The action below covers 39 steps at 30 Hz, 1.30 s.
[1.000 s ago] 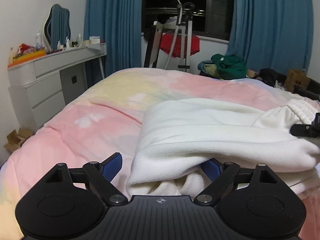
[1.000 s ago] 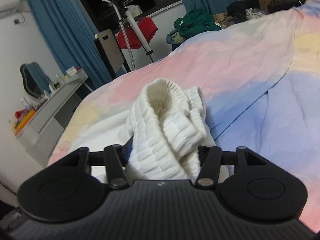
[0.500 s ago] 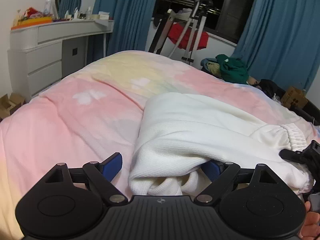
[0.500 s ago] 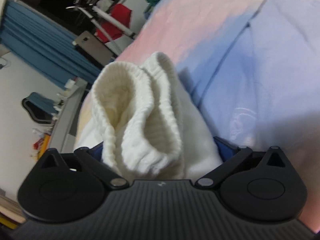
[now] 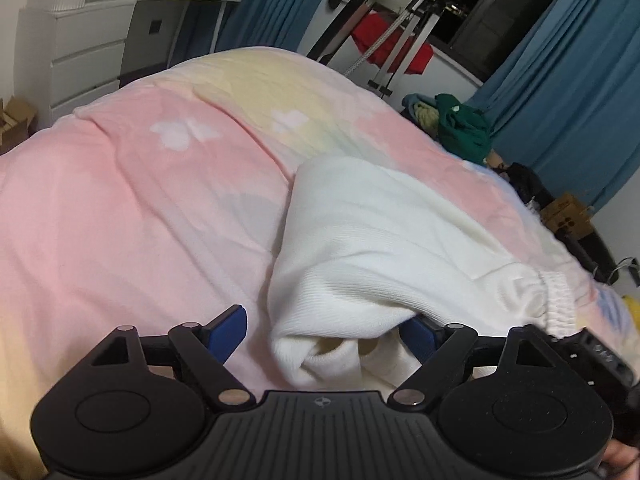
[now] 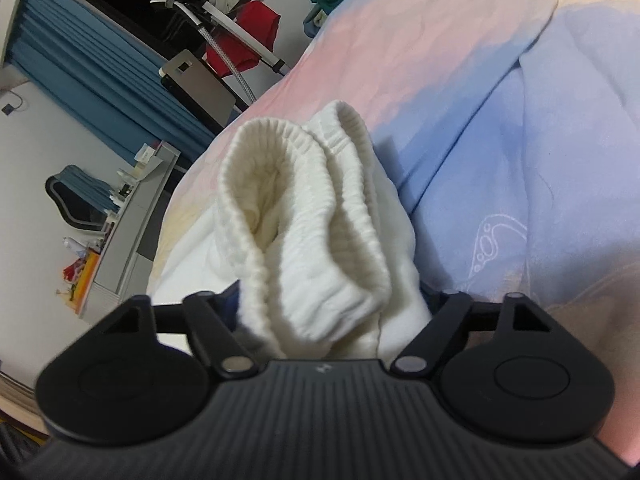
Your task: Fold clothes
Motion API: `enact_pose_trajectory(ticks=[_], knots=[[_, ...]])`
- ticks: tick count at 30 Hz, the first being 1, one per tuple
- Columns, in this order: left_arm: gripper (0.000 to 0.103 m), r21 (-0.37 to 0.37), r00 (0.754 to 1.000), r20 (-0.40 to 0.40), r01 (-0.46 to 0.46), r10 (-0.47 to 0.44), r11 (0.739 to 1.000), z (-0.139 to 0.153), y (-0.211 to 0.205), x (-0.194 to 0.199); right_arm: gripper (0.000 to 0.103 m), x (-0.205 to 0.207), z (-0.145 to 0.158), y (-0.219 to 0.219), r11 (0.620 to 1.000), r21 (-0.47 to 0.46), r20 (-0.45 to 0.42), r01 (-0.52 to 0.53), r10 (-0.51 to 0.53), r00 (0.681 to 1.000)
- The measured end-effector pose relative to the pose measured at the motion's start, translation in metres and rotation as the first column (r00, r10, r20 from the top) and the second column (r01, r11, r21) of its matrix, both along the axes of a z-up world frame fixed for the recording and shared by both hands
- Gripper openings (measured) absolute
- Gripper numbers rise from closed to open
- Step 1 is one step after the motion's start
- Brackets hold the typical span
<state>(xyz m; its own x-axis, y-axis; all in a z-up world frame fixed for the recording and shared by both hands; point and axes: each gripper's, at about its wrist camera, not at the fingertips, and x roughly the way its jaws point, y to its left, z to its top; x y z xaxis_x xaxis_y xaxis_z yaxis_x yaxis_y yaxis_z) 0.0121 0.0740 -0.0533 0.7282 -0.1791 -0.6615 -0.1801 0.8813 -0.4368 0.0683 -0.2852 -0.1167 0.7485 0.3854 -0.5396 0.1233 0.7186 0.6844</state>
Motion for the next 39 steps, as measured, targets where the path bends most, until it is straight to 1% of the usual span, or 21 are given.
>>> enact_pose_trajectory(ticks=[1, 2, 4, 6, 8, 10, 12, 13, 16, 18, 20, 22, 23, 26, 28, 30, 31, 33, 36, 39], knots=[[0.084, -0.016, 1.000, 0.006, -0.001, 0.002, 1.000, 0.003, 0.005, -0.004, 0.076, -0.001, 0.001, 0.001, 1.000, -0.005, 0.002, 0.003, -0.003, 1.000], [0.084, -0.036, 1.000, 0.029, -0.004, 0.005, 0.999, 0.008, 0.010, -0.010, 0.076, -0.001, 0.001, 0.001, 1.000, -0.006, 0.005, 0.006, -0.006, 1.000], [0.089, -0.069, 0.995, 0.095, -0.026, 0.032, 0.997, 0.018, 0.023, -0.019, 0.075, 0.000, 0.000, 0.000, 1.000, -0.008, 0.005, 0.015, -0.015, 1.000], [0.091, -0.088, 0.989, 0.132, -0.055, 0.067, 0.995, 0.027, 0.036, -0.018, 0.075, 0.000, 0.000, 0.002, 1.000, -0.012, 0.005, 0.024, -0.024, 1.000], [0.091, -0.125, 0.986, 0.144, -0.067, 0.085, 0.990, 0.030, 0.048, -0.009, 0.075, 0.000, 0.001, 0.004, 0.999, -0.020, 0.006, 0.031, -0.031, 1.000], [0.091, -0.176, 0.992, 0.109, -0.046, 0.066, 0.983, 0.025, 0.053, 0.010, 0.075, 0.001, 0.002, 0.003, 0.999, -0.015, 0.003, 0.039, -0.039, 0.999], [0.091, -0.217, 0.999, 0.040, -0.027, 0.037, 0.976, 0.016, 0.053, 0.033, 0.075, 0.002, 0.002, 0.003, 0.999, -0.005, 0.002, 0.044, -0.044, 0.999], [0.091, -0.224, 1.000, 0.012, -0.021, 0.025, 0.974, 0.010, 0.052, 0.044, 0.075, 0.003, 0.002, 0.003, 0.999, -0.001, 0.003, 0.045, -0.045, 0.999], [0.093, -0.218, 0.997, -0.069, 0.003, -0.019, 0.976, -0.005, 0.049, 0.077, 0.074, -0.001, 0.008, 0.003, 0.999, -0.001, 0.036, 0.053, -0.053, 0.998], [0.093, -0.250, 0.992, -0.119, 0.020, -0.051, 0.968, -0.016, 0.053, 0.097, 0.073, -0.007, 0.021, 0.006, 0.999, 0.010, 0.106, 0.047, -0.048, 0.993], [0.093, -0.273, 0.990, -0.122, 0.028, -0.063, 0.962, -0.022, 0.058, 0.106, 0.073, -0.013, 0.033, 0.007, 0.999, 0.034, 0.173, 0.028, -0.034, 0.984], [0.094, -0.295, 0.991, -0.116, 0.036, -0.073, 0.955, -0.026, 0.060, 0.109, 0.073, -0.012, 0.035, 0.007, 0.999, 0.031, 0.185, 0.022, -0.027, 0.982], [0.094, -0.317, 0.989, -0.126, 0.034, -0.078, 0.948, -0.030, 0.063, 0.109, 0.073, -0.011, 0.036, 0.008, 0.999, 0.030, 0.190, 0.019, -0.025, 0.981], [0.093, -0.392, 0.985, -0.162, -0.003, -0.066, 0.920, -0.037, 0.073, 0.105, 0.073, -0.005, 0.023, -0.001, 0.997, 0.062, 0.126, 0.054, -0.061, 0.990], [0.094, -0.446, 0.988, -0.150, -0.026, -0.046, 0.895, -0.039, 0.081, 0.099, 0.073, -0.002, 0.020, -0.002, 0.995, 0.062, 0.102, 0.081, -0.087, 0.991], [0.094, -0.483, 0.988, -0.151, -0.036, -0.043, 0.875, -0.042, 0.087, 0.098, 0.073, -0.004, 0.024, 0.005, 0.995, 0.037, 0.114, 0.089, -0.092, 0.989], [0.094, -0.491, 0.987, -0.155, -0.047, -0.034, 0.870, -0.044, 0.090, 0.098, 0.073, -0.005, 0.025, 0.008, 0.995, 0.028, 0.118, 0.094, -0.097, 0.988], [0.095, -0.493, 0.987, -0.158, -0.053, -0.030, 0.869, -0.047, 0.091, 0.100, 0.073, -0.007, 0.027, 0.011, 0.994, 0.020, 0.121, 0.105, -0.107, 0.987], [0.095, -0.472, 0.986, -0.161, -0.035, -0.047, 0.881, -0.050, 0.085, 0.105, 0.073, -0.010, 0.023, 0.010, 0.992, 0.035, 0.105, 0.119, -0.122, 0.987], [0.097, -0.484, 0.986, -0.154, -0.024, -0.059, 0.875, -0.055, 0.078, 0.114, 0.073, -0.007, 0.022, 0.013, 0.992, 0.023, 0.100, 0.126, -0.128, 0.987]])
